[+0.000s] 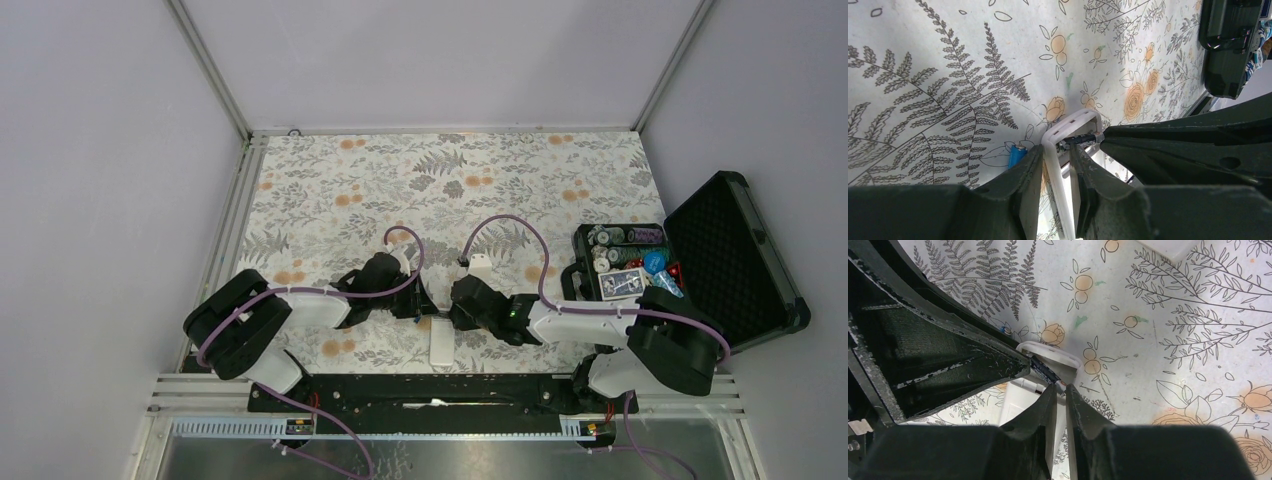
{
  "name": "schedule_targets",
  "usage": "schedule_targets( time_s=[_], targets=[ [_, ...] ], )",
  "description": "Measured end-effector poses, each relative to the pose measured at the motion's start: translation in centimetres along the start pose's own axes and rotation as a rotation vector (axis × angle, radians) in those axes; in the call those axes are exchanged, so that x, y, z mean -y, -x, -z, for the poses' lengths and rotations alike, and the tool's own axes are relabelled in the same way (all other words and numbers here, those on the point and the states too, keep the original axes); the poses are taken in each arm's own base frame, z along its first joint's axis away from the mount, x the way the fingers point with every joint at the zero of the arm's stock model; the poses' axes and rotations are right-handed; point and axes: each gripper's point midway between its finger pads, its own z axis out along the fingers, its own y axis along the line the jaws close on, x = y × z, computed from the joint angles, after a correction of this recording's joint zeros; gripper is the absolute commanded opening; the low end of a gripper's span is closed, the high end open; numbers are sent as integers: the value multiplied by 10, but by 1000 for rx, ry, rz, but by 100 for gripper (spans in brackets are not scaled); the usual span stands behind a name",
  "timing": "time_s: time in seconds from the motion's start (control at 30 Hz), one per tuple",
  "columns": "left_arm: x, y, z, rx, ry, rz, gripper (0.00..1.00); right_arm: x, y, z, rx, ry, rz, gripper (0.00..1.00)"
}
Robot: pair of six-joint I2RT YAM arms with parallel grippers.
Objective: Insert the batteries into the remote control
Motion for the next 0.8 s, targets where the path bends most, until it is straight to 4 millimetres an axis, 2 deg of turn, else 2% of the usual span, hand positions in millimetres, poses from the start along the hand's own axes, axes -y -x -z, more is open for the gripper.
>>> schedule_targets(
  time_s=[0.8],
  targets=[
    [-2,1,-2,1,-2,-3,8,3,6,-3,21,-31,21,15]
  ],
)
